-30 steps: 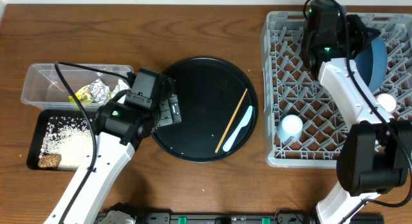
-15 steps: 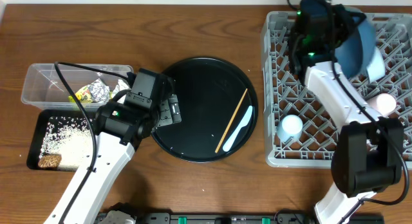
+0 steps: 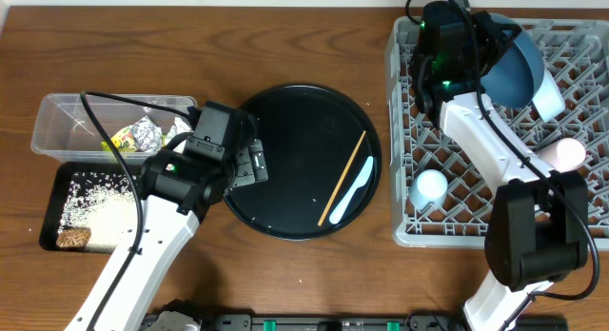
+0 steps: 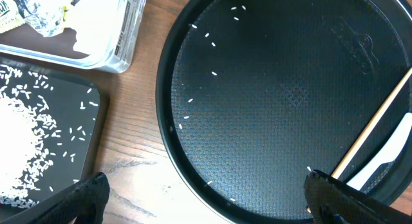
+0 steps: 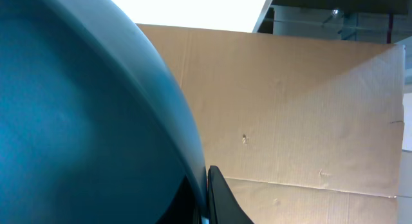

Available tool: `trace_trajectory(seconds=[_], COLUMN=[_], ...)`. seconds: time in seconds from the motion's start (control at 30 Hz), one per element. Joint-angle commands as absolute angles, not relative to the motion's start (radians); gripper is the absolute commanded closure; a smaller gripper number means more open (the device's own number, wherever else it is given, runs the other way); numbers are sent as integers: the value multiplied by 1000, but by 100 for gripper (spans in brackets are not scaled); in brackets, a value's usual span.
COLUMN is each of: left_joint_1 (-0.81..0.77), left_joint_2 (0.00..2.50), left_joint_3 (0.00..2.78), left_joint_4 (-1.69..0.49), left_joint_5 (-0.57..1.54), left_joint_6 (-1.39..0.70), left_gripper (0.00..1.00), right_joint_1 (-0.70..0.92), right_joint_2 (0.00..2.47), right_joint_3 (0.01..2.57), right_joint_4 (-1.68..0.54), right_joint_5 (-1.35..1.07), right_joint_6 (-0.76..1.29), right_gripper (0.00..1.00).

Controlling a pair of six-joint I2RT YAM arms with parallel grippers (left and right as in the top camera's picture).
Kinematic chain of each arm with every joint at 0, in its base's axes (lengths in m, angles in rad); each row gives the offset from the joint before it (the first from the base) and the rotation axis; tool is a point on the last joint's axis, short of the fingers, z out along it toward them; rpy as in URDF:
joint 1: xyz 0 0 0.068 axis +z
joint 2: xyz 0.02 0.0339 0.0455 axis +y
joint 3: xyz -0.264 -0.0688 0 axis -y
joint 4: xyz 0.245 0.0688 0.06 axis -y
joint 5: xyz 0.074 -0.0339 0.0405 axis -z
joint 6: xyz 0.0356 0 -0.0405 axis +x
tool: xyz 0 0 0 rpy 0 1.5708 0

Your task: Sort waste into correct bins and load items into the dishwasher rack

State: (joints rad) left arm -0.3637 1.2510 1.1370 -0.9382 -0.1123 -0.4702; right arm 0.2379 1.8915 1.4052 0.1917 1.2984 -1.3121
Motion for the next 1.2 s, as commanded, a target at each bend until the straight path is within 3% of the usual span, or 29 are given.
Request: trace_trajectory(seconds=[0.0, 0.4, 0.67, 0.97, 1.07, 1.17], left_joint_1=[-365, -365, -365, -365, -365, -365], left_joint_2=[1254, 1254, 1254, 1254, 1254, 1254], left_joint_3=[1128, 1128, 1128, 1128, 1128, 1128], left_joint_4=[-941, -941, -941, -941, -941, -942], left_joint_5=[-132, -132, -132, -132, -132, -132], left_joint_6=[-464, -464, -464, -464, -464, -464], left_gripper=[2, 2, 2, 2, 2, 2], right_joint_1=[253, 331, 368, 357, 342, 313], right_joint_2=[1897, 1897, 1897, 1897, 1896, 1895], right_joint_3=[1404, 1404, 1404, 1404, 1404, 1405], right_joint_4=[192, 190, 189, 173, 268, 511], right_joint_5=[1331, 1366, 1539, 1571, 1576, 1582], right_joint_6=[-1295, -1293, -1096, -1094, -1179, -1389], right_gripper=[99, 99, 99, 99, 99, 99])
